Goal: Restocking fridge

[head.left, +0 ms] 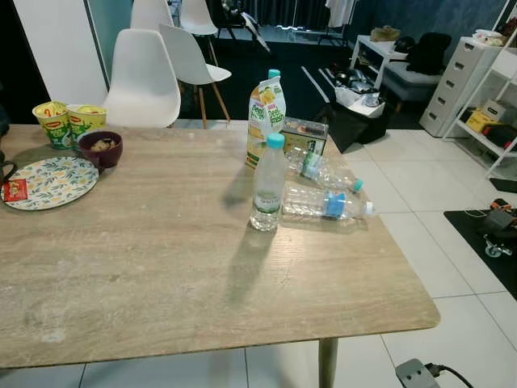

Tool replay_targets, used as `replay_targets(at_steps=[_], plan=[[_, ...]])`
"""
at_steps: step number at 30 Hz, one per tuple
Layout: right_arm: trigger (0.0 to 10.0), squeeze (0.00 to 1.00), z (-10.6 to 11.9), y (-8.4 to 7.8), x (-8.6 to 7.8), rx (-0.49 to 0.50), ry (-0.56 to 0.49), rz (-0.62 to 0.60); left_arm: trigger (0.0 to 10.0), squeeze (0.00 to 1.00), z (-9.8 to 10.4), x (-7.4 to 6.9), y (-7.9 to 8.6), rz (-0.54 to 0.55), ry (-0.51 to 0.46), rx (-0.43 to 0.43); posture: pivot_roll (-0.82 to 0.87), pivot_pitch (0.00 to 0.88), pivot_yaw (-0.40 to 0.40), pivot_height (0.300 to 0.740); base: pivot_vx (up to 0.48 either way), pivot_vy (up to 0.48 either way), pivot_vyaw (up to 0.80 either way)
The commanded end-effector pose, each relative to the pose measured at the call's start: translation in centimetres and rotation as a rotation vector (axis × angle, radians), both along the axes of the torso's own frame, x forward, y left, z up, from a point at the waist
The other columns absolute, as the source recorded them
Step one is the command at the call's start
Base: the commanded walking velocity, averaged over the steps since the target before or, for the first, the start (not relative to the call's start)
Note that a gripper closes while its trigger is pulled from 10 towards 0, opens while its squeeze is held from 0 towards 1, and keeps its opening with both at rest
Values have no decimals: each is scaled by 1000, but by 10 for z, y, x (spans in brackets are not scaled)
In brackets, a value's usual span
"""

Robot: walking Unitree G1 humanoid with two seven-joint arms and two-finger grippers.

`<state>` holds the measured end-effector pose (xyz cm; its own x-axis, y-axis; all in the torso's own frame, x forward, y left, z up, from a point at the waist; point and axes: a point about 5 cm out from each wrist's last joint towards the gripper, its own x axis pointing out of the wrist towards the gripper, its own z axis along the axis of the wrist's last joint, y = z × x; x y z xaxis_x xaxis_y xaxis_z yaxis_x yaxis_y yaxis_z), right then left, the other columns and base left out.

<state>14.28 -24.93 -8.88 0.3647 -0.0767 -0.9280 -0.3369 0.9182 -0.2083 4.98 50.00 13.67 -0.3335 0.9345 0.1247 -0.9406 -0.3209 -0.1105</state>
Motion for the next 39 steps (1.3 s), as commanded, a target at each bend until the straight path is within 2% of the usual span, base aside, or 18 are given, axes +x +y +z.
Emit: replay_targets(at_steps=[1,3,6,8,9,13,14,18,23,24,27,28,29,30,31,35,36,39], plan=[[10000,0,1,-4,-2,0,1,-22,10000,0,50,16,7,-34,-6,210,53,0,-92,740,0,0,0],[10000,0,0,-2,-2,7,1,-28,10000,0,86,32,6,-77,-13,349,53,0,-89,740,0,0,0],[10000,0,0,0,-1,13,-3,-32,10000,0,118,46,1,-125,10,480,52,0,-84,740,0,0,0],[10000,0,0,1,0,16,-6,-35,10000,0,149,66,-7,-239,22,596,55,0,-79,740,0,0,0],[10000,0,0,1,0,16,-6,-35,10000,0,149,66,-7,-239,22,596,55,0,-79,740,0,0,0],[10000,0,0,4,2,22,-8,-35,10000,0,184,118,-30,-558,52,730,53,0,-71,740,0,0,0],[10000,0,0,4,2,22,-8,-35,10000,0,184,118,-30,-558,52,730,53,0,-71,740,0,0,0],[10000,0,-1,5,1,15,-1,-31,10000,0,192,170,-63,-929,92,789,53,0,-65,740,0,0,0],[10000,0,-3,5,-2,6,8,-38,10000,0,196,218,-106,-1284,122,831,48,0,-62,740,0,0,0],[10000,0,-3,5,-3,5,9,-40,10000,0,197,227,-115,-1361,122,839,48,0,-62,740,0,0,0],[10000,0,-3,5,-3,5,9,-40,10000,0,197,233,-122,-1422,125,842,48,0,-62,740,0,0,0],[10000,0,-3,5,-4,4,11,-41,10000,0,195,251,-139,-1596,154,834,46,0,-65,740,0,0,0],[10000,0,-3,5,-4,4,11,-41,10000,0,195,251,-139,-1596,154,834,46,0,-65,740,0,0,0],[10000,0,-3,4,-5,4,12,-41,10000,831,193,260,-147,-1682,172,825,49,0,-66,740,0,0,0],[10000,0,-3,4,-5,4,14,-40,10000,1000,193,266,-152,-1744,182,820,50,0,-67,740,0,0,0],[10000,0,-4,4,-8,0,24,-26,10000,1000,185,284,-170,-2031,106,724,63,0,-85,740,0,0,0],[10000,0,-4,4,-8,0,24,-26,10000,1000,185,284,-170,-2031,106,724,63,0,-85,740,0,0,0],[10000,0,-4,2,-10,-5,30,-16,10000,1000,178,295,-187,-2241,28,653,64,0,-96,740,0,0,0]])
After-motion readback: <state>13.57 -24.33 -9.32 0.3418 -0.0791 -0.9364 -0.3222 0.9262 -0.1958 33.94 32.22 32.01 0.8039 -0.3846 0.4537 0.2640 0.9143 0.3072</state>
